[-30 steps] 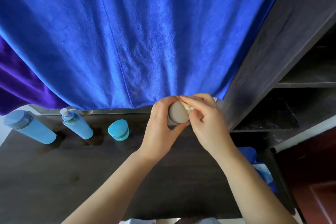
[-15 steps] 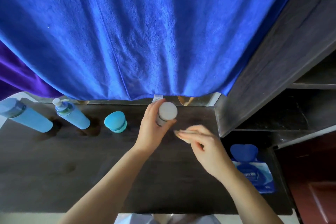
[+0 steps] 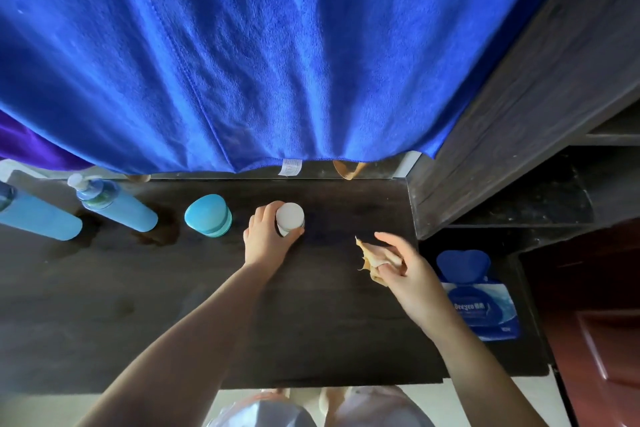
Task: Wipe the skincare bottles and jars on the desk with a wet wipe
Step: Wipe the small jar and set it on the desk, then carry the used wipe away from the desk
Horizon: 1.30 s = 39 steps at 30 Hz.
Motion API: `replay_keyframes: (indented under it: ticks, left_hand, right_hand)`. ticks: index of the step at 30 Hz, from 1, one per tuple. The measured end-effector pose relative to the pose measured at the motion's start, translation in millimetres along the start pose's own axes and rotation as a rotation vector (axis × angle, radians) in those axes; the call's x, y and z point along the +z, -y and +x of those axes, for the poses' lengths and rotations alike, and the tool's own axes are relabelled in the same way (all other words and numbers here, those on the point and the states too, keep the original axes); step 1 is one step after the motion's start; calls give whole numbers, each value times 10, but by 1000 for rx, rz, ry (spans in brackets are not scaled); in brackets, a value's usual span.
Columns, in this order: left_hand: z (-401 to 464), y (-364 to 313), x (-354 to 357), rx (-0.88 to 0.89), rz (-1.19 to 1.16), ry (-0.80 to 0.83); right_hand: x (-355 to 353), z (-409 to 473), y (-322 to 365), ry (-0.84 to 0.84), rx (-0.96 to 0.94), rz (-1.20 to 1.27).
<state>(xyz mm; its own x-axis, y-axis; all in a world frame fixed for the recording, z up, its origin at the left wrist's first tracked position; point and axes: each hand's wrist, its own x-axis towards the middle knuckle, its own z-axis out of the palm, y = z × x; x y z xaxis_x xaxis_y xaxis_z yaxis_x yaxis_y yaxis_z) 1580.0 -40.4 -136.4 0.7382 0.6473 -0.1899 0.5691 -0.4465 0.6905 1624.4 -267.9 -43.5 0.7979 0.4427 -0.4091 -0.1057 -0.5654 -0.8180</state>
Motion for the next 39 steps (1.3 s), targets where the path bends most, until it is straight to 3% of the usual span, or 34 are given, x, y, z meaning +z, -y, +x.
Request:
replay_keyframes:
  ticks: [3,11,17,28,39]
  left_hand:
    - [-41,-34,-68,4,-21,17]
    - [-791,-110,-950,238,-284,109]
    - [-1506,-186,-1307,341,-333,330]
    - [-2686,-514,-547,557,-126,823]
    - [-4494,-1089,708,634,-192,1052]
  right_hand:
    - [62,-43,-3,-93,8,-20]
    - [318,-513,177,-304,-53,61]
    - [655,-1258,95,-436,-10,271]
    - [746,-2875,-729,-843,163,507]
    - [-12,-4676,-2050,-1176,303,594]
